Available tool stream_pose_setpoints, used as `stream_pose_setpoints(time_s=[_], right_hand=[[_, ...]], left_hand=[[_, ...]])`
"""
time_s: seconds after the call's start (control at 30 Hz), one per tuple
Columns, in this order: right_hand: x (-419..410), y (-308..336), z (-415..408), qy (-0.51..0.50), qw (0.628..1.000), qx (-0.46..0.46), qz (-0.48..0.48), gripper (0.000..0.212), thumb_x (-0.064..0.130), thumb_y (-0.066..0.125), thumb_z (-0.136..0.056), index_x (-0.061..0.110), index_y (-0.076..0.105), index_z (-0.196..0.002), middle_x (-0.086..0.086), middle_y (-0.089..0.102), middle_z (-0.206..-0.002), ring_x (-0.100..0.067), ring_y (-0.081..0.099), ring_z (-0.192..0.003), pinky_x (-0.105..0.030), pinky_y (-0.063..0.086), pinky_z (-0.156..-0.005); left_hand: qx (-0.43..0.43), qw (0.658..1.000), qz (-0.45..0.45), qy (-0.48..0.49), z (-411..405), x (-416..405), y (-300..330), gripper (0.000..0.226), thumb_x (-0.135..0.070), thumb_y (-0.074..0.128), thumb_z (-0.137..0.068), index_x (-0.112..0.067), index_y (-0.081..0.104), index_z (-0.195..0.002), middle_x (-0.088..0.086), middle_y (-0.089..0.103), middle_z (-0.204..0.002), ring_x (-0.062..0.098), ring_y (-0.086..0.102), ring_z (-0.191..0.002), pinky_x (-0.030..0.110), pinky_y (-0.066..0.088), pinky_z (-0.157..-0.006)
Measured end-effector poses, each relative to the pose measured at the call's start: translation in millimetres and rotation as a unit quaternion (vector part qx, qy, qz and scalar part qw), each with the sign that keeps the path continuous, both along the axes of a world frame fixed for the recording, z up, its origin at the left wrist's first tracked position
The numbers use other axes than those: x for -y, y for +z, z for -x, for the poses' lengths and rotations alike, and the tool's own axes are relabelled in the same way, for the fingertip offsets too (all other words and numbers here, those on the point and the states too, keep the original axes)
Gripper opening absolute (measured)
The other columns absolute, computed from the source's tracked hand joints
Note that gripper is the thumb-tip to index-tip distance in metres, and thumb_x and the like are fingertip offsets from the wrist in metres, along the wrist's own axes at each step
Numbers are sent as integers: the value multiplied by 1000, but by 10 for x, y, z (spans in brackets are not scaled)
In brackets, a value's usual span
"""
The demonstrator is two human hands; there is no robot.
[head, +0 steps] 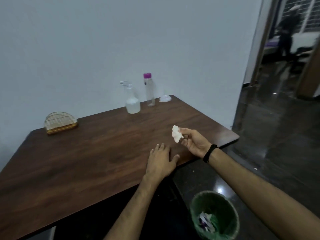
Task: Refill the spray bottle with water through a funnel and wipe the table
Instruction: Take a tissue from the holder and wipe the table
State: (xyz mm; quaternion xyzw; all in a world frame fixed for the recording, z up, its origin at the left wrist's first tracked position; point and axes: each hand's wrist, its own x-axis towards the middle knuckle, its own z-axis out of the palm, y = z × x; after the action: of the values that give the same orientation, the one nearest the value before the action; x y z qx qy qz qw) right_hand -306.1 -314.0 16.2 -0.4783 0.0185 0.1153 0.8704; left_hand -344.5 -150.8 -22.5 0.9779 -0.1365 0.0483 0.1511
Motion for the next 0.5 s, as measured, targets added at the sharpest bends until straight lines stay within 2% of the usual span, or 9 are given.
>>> stream_pose_setpoints(time_s=[0.07, 0.17, 0.23, 0.3, 0.37, 0.5], right_hand=[[357, -51, 134, -34, 999, 23, 33, 21, 1, 57, -92, 3, 63, -111, -11, 70, -96, -14, 70, -74, -20, 57, -61], [891, -168, 384, -76, 992, 58, 77, 20, -4, 52, -93, 7, 63, -106, -7, 69, -89, -12, 67, -66, -20, 55, -54], [1239, -284, 554, -107, 988, 69, 89, 24, -5, 49, -94, 8, 65, -105, -4, 69, -87, -11, 66, -67, -21, 55, -54], [1570, -444, 708, -129, 986, 66, 86, 26, -6, 46, -94, 9, 66, -101, -2, 68, -85, -11, 64, -68, -21, 55, -55], [1850, -639, 835, -148, 984, 39, 88, 26, -6, 45, -94, 8, 66, -96, -4, 66, -83, -11, 63, -67, -22, 55, -55], [2187, -1290, 954, -169, 971, -73, 153, 22, -6, 48, -95, 7, 64, -88, -10, 64, -79, -12, 66, -57, -25, 57, -51]], left_hand=[[50, 997, 17, -62, 143, 449, -49, 56, -54, 47, -93, -16, 55, -134, 7, 54, -140, 28, 46, -134, 41, 36, -110], [119, 981, 50, -145, 378, 1012, -188, 47, -47, 50, -92, -19, 59, -129, 1, 62, -125, 20, 54, -116, 35, 43, -102], [167, 962, 40, -215, 515, 1300, -346, 30, -37, 53, -91, -16, 66, -108, 3, 68, -105, 20, 57, -97, 34, 47, -84], [181, 942, 7, -282, 603, 1507, -560, 17, -29, 57, -87, -16, 68, -90, 3, 68, -89, 21, 57, -82, 34, 45, -70], [147, 943, -6, -299, 621, 1631, -780, 13, -27, 60, -83, -17, 67, -85, 3, 67, -84, 22, 58, -79, 34, 44, -68], [-13, 974, 9, -227, 490, 1680, -1191, 22, -32, 56, -87, -17, 68, -98, 5, 70, -99, 26, 62, -92, 35, 47, -76]])
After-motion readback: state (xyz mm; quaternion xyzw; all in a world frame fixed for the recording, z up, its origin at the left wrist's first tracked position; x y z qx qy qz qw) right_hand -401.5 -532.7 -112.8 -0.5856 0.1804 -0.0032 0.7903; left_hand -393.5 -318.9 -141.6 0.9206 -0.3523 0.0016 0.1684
